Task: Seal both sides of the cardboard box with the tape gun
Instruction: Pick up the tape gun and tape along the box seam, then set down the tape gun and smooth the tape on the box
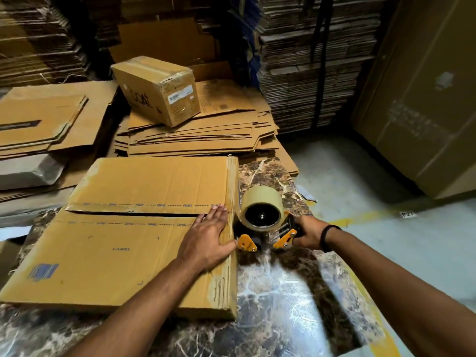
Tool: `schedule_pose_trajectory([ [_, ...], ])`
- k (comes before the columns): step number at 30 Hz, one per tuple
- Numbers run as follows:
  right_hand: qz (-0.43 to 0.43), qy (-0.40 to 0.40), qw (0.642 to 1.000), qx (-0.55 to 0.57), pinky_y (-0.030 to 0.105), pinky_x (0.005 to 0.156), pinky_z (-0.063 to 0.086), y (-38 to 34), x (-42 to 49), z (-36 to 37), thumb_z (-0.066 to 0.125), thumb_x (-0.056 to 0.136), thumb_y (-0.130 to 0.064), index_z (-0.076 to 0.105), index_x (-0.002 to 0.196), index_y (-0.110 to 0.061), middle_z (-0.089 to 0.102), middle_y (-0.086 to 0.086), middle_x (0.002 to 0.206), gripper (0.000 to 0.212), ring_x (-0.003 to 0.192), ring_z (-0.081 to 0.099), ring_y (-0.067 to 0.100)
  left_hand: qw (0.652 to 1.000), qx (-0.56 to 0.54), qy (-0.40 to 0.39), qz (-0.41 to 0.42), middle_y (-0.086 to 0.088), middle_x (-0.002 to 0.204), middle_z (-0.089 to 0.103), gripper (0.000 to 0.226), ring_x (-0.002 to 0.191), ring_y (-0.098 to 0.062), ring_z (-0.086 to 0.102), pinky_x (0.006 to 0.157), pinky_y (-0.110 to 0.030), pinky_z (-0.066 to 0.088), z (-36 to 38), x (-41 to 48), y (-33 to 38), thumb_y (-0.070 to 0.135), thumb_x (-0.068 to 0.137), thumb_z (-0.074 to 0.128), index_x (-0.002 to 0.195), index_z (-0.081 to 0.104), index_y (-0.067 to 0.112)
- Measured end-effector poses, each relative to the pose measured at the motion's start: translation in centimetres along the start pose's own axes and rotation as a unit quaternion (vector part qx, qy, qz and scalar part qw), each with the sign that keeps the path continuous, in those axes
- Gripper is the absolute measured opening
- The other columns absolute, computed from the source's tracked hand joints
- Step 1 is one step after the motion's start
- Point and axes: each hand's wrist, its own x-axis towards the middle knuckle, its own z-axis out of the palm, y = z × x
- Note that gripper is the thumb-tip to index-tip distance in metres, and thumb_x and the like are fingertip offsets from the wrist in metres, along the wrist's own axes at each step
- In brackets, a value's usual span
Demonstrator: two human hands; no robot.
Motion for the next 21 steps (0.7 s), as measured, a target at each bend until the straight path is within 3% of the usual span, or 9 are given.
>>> schedule_pose_trajectory([
  [4,0.019,-0.030,0.999,0.032,0.025,0.060,0.043,1.1,-0.3,1.5,0.069,0.066,-0.034,0.053,0.070,-0.026,0.054,-0.010,0.064,0.018,0.064,0.057,0.016,1.000,0.001,0.000,-0.001,0.009,0.152,-0.010,0.081,0.138,-0.003,-0.008,0.110,-0.028,-0.007,0.0,0.0,-0.1,0.058,0.085,0.035,0.148,-0.003,0.024],
  [6,0.069,-0.038,0.991,0.105,0.024,0.055,0.042,1.6,-1.0,2.3,0.067,0.053,-0.041,0.056,0.065,-0.024,0.055,-0.009,0.059,0.023,0.056,0.054,0.012,1.000,0.004,-0.002,0.002,0.008,0.152,-0.011,0.080,0.138,-0.004,-0.009,0.110,-0.028,-0.008,0.0,-0.1,-0.2,0.058,0.086,0.036,0.147,-0.004,0.024],
  [9,0.148,-0.101,0.941,0.289,0.026,0.046,0.046,2.8,-1.3,3.2,0.067,0.060,-0.017,0.059,0.060,-0.004,0.057,0.009,0.049,0.014,0.039,0.051,0.020,1.000,0.009,-0.005,0.004,0.007,0.151,-0.013,0.080,0.137,-0.004,-0.011,0.111,-0.029,-0.008,0.0,-0.2,-0.2,0.058,0.088,0.036,0.146,-0.005,0.023],
  [12,0.176,-0.160,0.911,0.336,0.026,0.045,0.046,4.0,-0.8,3.4,0.062,0.072,-0.012,0.057,0.054,-0.003,0.054,0.010,0.048,0.021,0.039,0.050,0.021,1.000,0.003,-0.002,0.003,0.009,0.150,-0.014,0.080,0.138,-0.004,-0.011,0.111,-0.029,-0.007,0.0,-0.2,-0.3,0.059,0.088,0.036,0.146,-0.006,0.025],
  [14,0.196,-0.179,0.896,0.357,0.028,0.047,0.047,4.5,-0.5,3.5,0.063,0.074,-0.013,0.060,0.062,-0.002,0.056,0.010,0.054,0.016,0.044,0.053,0.021,1.000,0.006,-0.005,0.004,0.009,0.151,-0.014,0.080,0.139,-0.005,-0.010,0.112,-0.030,-0.006,0.1,-0.2,-0.4,0.061,0.088,0.035,0.145,-0.008,0.025],
  [16,0.217,-0.147,0.903,0.342,0.033,0.055,0.052,4.7,-0.1,3.6,0.067,0.075,-0.014,0.062,0.081,0.002,0.065,0.012,0.068,0.017,0.052,0.059,0.022,1.000,0.006,-0.010,0.006,0.008,0.151,-0.013,0.080,0.139,-0.005,-0.010,0.112,-0.030,-0.007,0.1,-0.2,-0.6,0.063,0.088,0.034,0.144,-0.008,0.026],
  [18,0.232,-0.078,0.939,0.243,0.031,0.062,0.052,4.7,0.3,3.8,0.075,0.071,-0.026,0.062,0.095,-0.004,0.069,0.010,0.085,0.034,0.065,0.064,0.020,1.000,0.006,-0.016,0.010,0.008,0.151,-0.013,0.080,0.140,-0.005,-0.009,0.112,-0.030,-0.006,0.2,-0.1,-0.6,0.066,0.087,0.032,0.145,-0.006,0.025],
  [21,0.232,0.005,0.970,0.077,0.026,0.062,0.049,3.4,0.1,3.2,0.077,0.055,-0.053,0.066,0.093,-0.013,0.068,0.005,0.088,0.056,0.077,0.064,0.021,0.999,-0.025,-0.013,0.016,0.011,0.151,-0.007,0.074,0.140,-0.005,-0.001,0.114,-0.031,-0.002,-0.2,-0.1,-0.8,0.068,0.089,0.023,0.147,0.001,0.027],
])
